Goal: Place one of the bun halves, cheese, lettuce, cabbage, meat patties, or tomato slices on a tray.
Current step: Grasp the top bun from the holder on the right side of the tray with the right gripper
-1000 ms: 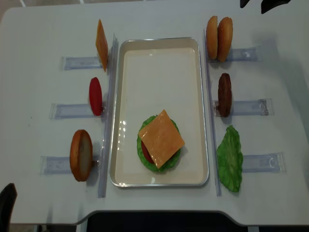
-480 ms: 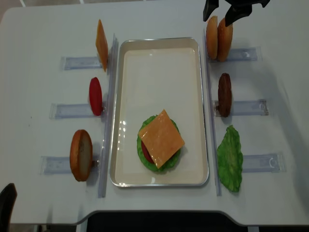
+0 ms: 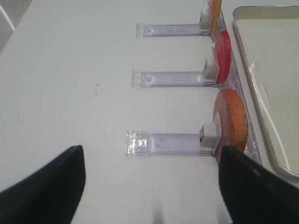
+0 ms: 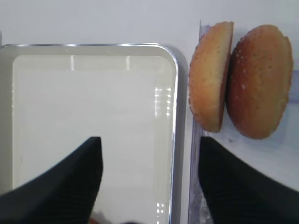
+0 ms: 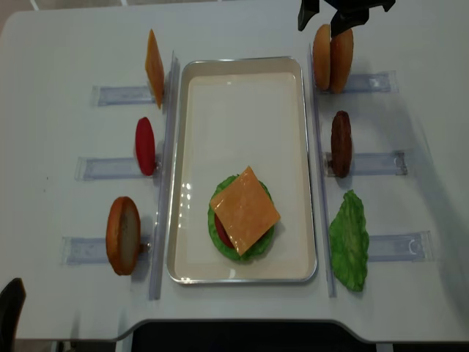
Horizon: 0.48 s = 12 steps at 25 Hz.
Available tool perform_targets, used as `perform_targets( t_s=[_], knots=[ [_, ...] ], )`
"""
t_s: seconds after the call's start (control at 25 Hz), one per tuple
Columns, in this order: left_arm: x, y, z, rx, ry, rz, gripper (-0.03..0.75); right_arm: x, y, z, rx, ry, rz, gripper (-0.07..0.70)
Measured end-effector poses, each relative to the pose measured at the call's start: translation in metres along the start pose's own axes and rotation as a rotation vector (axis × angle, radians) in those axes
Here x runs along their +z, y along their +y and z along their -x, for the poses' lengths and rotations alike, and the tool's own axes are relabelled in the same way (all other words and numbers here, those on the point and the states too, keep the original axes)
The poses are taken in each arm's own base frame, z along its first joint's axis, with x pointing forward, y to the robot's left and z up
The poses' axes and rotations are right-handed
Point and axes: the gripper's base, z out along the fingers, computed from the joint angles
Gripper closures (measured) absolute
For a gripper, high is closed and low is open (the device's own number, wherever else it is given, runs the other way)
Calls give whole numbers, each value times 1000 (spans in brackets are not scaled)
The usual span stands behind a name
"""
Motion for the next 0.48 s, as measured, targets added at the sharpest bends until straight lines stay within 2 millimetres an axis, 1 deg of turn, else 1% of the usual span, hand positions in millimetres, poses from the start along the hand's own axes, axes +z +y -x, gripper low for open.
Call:
perform_targets(
  t_s=[0.48],
  knots=[
    [0,0,0,0,0,0,24,18,-6,6,-13,-27,-37,205]
  ],
)
